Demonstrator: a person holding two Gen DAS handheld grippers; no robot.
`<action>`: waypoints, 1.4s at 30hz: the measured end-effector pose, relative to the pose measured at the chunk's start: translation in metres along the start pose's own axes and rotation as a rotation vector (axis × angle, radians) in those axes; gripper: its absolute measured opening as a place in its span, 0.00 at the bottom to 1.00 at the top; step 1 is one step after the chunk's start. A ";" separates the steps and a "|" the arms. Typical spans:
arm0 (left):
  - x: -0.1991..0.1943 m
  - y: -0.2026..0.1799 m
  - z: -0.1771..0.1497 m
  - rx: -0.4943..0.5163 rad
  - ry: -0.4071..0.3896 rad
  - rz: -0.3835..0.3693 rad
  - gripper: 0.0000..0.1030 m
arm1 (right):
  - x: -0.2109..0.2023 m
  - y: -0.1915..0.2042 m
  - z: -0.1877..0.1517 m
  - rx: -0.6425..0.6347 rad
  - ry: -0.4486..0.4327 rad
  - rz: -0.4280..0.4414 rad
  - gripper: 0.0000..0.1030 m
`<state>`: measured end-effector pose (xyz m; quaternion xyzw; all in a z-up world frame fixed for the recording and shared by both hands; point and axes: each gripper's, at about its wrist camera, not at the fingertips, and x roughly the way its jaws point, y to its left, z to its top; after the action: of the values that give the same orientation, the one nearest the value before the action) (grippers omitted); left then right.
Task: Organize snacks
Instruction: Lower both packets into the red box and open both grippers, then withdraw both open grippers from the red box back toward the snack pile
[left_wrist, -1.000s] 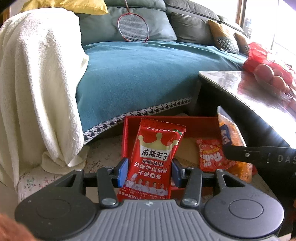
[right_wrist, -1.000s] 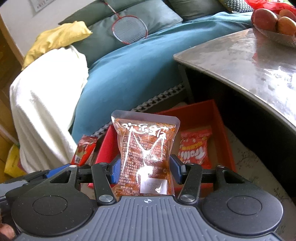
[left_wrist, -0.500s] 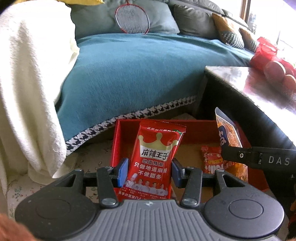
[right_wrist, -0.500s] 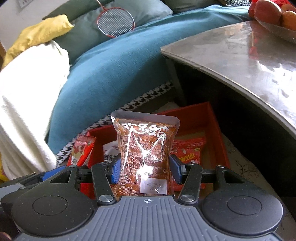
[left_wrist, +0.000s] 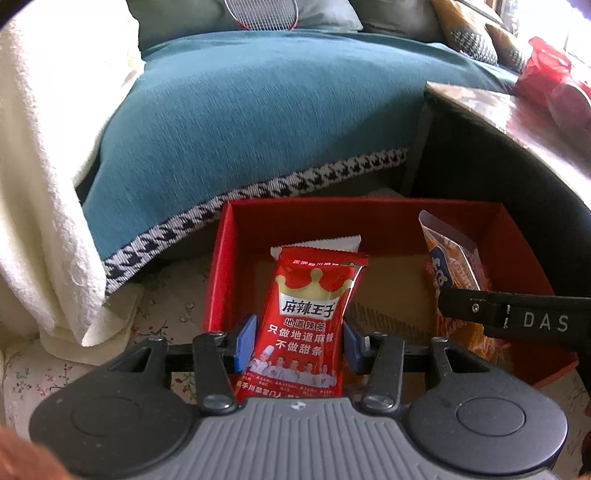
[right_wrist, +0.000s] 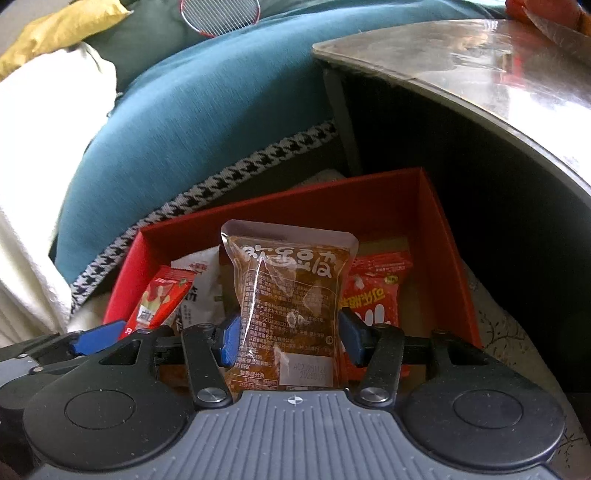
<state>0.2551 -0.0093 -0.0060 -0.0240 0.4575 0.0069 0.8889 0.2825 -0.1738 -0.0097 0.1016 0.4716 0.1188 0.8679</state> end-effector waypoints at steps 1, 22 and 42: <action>0.000 0.000 -0.001 0.000 -0.002 0.002 0.41 | 0.001 0.001 0.000 -0.005 0.002 -0.003 0.61; -0.008 0.004 0.002 0.002 -0.008 -0.001 0.50 | -0.001 -0.002 -0.001 0.004 0.006 -0.002 0.70; -0.065 0.048 -0.020 -0.008 -0.038 0.015 0.53 | -0.030 0.028 -0.009 -0.066 0.008 0.066 0.80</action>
<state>0.1997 0.0388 0.0337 -0.0240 0.4404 0.0158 0.8973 0.2559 -0.1555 0.0172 0.0879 0.4672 0.1632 0.8645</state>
